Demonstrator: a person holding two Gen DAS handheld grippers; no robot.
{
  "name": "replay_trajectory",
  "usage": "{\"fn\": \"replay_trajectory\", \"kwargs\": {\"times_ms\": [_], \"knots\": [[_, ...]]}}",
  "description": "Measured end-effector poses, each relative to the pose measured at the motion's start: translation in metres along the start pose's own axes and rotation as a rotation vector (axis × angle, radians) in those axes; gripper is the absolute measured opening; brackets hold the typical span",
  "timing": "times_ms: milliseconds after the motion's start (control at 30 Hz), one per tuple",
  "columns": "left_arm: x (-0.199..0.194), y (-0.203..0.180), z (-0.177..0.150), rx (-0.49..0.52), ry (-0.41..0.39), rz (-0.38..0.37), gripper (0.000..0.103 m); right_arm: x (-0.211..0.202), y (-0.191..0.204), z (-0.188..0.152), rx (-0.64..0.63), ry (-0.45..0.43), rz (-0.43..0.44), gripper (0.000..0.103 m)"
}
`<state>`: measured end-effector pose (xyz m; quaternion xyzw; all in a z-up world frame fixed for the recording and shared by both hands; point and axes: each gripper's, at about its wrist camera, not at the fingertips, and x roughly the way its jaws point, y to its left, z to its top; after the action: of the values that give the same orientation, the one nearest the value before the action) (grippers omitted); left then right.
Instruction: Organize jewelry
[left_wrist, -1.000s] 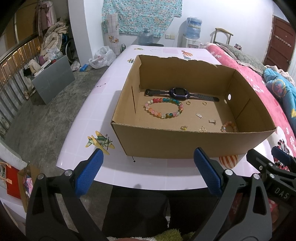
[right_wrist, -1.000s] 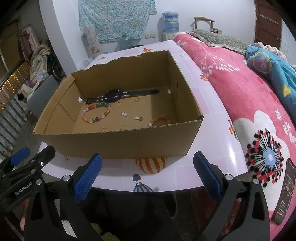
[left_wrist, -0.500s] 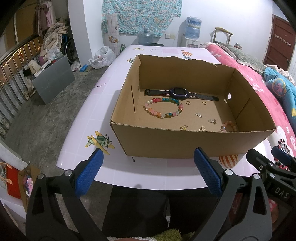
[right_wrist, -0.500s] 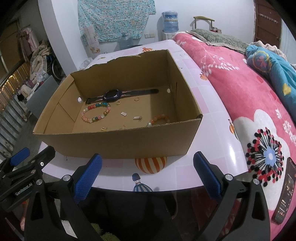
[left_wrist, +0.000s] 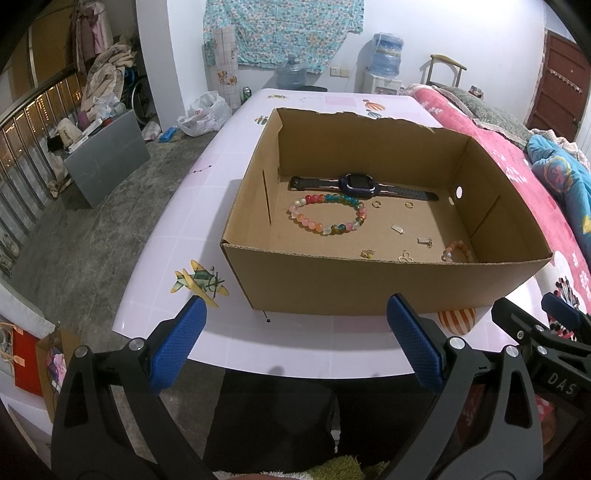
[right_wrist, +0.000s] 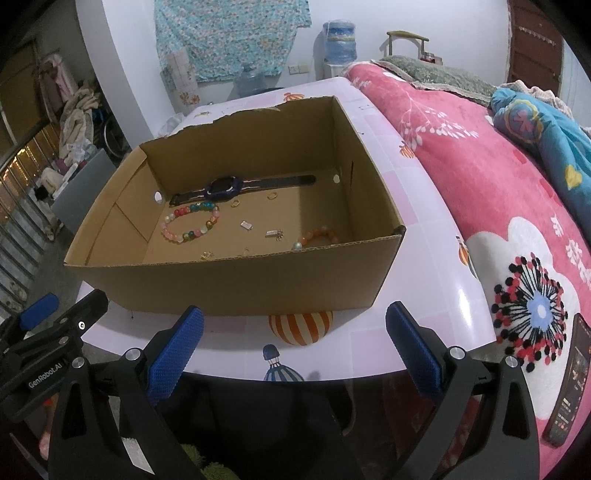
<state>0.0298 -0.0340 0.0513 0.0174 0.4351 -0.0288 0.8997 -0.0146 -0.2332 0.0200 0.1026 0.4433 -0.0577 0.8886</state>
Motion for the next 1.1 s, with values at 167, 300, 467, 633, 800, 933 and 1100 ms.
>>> {"fn": "replay_trajectory", "kwargs": {"times_ms": [167, 300, 467, 633, 800, 933, 1100], "knots": [[-0.0002, -0.0004, -0.0002, -0.001, -0.001, 0.002, 0.095, 0.0000, -0.0003, 0.0011, 0.002, -0.001, 0.002, 0.096], [-0.0005, -0.0002, -0.0003, -0.005, -0.002, 0.002, 0.095, -0.0007, 0.0002, 0.0020, -0.004, 0.000, 0.002, 0.096], [-0.0008, -0.0009, -0.0009, -0.007, 0.001, 0.002, 0.095, -0.0015, 0.0004, 0.0032, -0.004, -0.002, 0.003, 0.096], [-0.0009, -0.0014, -0.0010, -0.008, -0.001, 0.002, 0.095, -0.0016, 0.0008, 0.0038, -0.007, -0.003, 0.004, 0.096], [-0.0010, -0.0014, -0.0009, -0.007, -0.001, 0.003, 0.095, -0.0016, 0.0008, 0.0035, -0.007, -0.004, 0.004, 0.096], [-0.0010, -0.0016, -0.0010, -0.009, 0.000, 0.002, 0.095, -0.0016, 0.0006, 0.0035, -0.007, -0.004, 0.004, 0.096], [-0.0009, -0.0015, -0.0008, -0.009, 0.000, 0.002, 0.095, -0.0016, 0.0005, 0.0033, -0.005, -0.003, 0.004, 0.096]]}}
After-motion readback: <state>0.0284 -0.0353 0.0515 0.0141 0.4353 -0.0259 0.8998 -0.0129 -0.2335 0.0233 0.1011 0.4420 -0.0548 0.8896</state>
